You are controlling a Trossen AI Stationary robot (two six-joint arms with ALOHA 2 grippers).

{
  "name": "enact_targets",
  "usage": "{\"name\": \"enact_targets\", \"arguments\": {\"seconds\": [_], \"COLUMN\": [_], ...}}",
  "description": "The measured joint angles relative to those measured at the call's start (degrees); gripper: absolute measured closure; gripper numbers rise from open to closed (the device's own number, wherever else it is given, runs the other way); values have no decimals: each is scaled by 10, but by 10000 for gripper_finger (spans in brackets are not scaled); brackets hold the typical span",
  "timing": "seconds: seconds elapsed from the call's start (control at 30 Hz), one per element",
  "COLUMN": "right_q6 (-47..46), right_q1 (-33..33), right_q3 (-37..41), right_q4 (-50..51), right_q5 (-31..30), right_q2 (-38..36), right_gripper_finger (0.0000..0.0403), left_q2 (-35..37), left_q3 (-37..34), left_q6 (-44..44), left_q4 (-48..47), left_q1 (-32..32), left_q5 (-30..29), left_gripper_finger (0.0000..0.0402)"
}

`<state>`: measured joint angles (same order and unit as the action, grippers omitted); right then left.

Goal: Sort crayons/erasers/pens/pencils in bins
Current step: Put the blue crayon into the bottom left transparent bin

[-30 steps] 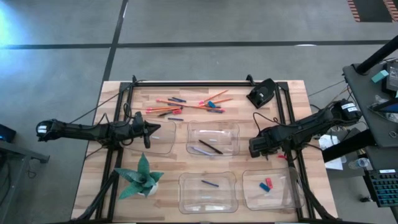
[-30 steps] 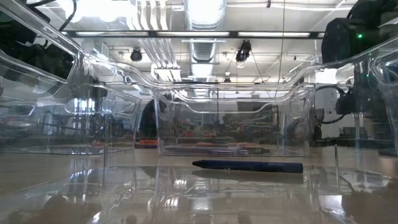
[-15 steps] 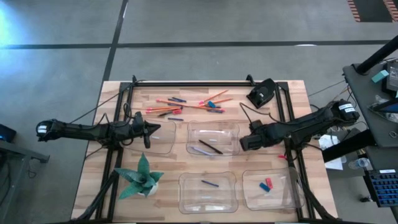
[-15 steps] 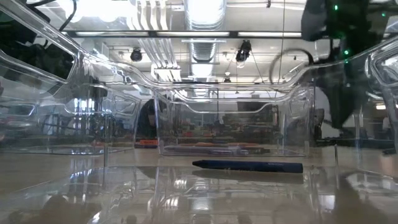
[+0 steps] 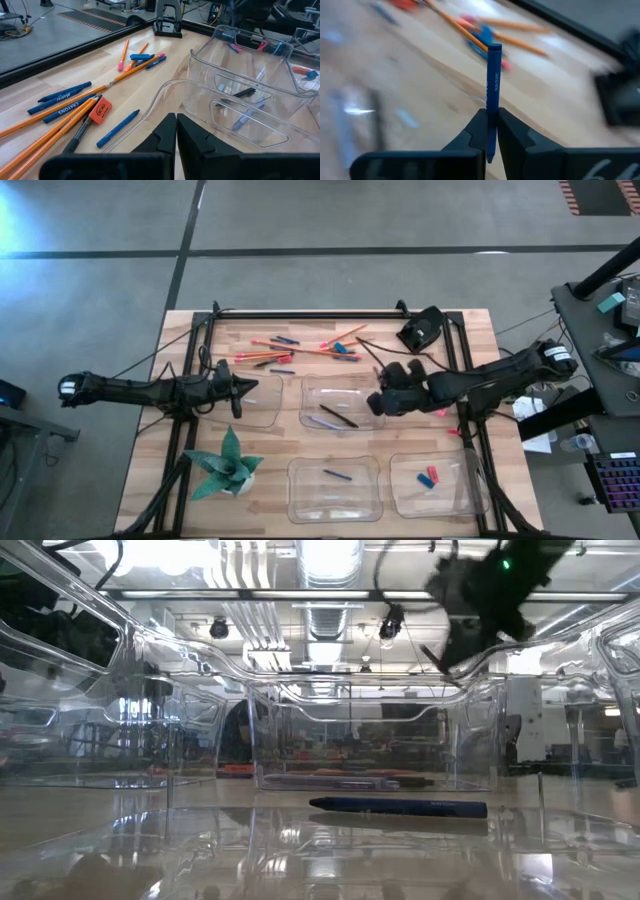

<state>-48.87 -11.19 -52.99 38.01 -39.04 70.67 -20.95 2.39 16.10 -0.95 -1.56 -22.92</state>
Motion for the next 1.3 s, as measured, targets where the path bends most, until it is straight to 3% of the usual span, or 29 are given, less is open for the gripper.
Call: {"name": "enact_targets", "arguments": {"seconds": [0.13,0.4,0.8,1.03,1.3], "right_q6": [117,203,148,94,114], "right_q1": [-26,-91,-126,-127,-150], "right_q3": [-15,-14,-17,-25,-64], "right_q4": [-116,-273,-280,-280,-285], "right_q5": [12,159,235,275,285], "right_q2": [0,1,88,127,146], "right_gripper_finger": [380,380,380,380,380], "left_q2": [0,0,0,0,0], "left_q3": [0,0,0,0,0], "left_q6": [0,0,-1,-61,-60], "left_q4": [0,0,0,32,85], "left_q1": [0,0,0,0,0], "left_q5": [0,0,0,-3,-5], "left_gripper_finger": [402,402,402,402,402]}}
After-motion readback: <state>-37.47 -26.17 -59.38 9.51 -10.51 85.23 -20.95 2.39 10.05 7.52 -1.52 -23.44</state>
